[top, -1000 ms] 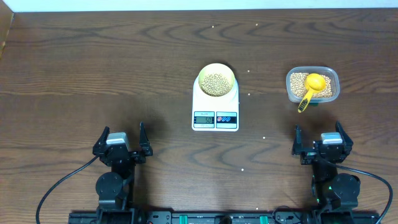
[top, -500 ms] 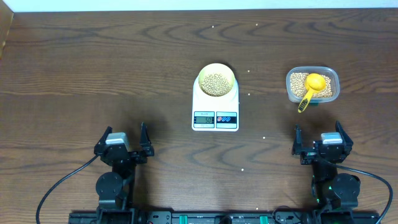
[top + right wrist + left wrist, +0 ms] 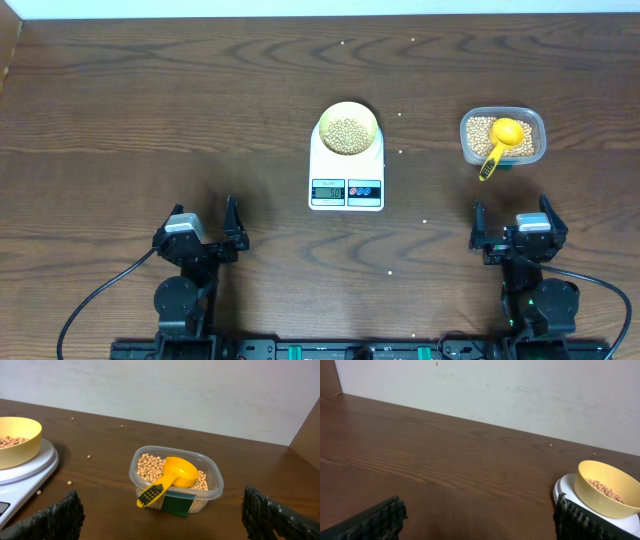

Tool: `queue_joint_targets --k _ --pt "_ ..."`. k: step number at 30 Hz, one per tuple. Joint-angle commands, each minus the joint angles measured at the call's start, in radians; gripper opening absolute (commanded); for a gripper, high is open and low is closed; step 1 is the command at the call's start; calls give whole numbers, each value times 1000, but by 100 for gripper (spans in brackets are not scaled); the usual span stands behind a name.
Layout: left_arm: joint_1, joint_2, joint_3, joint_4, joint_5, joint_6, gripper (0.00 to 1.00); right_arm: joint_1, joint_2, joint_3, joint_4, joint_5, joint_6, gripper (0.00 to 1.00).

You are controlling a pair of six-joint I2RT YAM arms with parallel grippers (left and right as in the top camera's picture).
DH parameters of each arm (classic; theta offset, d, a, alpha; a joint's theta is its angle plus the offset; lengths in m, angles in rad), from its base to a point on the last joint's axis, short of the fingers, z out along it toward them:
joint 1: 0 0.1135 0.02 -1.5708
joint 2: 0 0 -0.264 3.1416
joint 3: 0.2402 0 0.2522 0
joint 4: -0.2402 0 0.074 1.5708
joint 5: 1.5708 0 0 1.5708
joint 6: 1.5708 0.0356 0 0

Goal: Scoop item into bowl and weigh 50g on scale

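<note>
A yellow bowl with beans in it stands on the white scale, whose display is lit; the bowl also shows at the right of the left wrist view. A clear tub of beans holds the yellow scoop, its handle over the near rim. The tub and scoop lie ahead of my right gripper, which is open and empty. My left gripper is open and empty at the near left.
Several loose beans lie scattered on the dark wooden table around the scale and tub. A white wall bounds the far edge. Both arm bases stand at the near edge.
The left gripper has turned slightly to the right, so the bowl and scale sit further into its view. The right arm, scoop, tub and bowl have not moved.
</note>
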Motion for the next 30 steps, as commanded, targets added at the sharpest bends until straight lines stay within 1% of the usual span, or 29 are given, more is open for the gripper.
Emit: queue_joint_targets --k 1,2,7,10,30 --pt "5 1 -17 -42 -2 3 96 -6 -6 -1 -4 -5 -14 99" --pt "5 1 -17 -42 -2 3 96 -6 -6 -1 -4 -5 -14 99" --pt "5 1 -17 -42 -2 98 96 -6 -6 -1 -4 -5 -14 99" --pt "5 1 -17 -42 -2 129 96 -6 -6 -1 -4 -5 -14 99" --pt "5 1 -17 -41 -3 131 96 -6 -6 -1 -4 -5 -14 99"
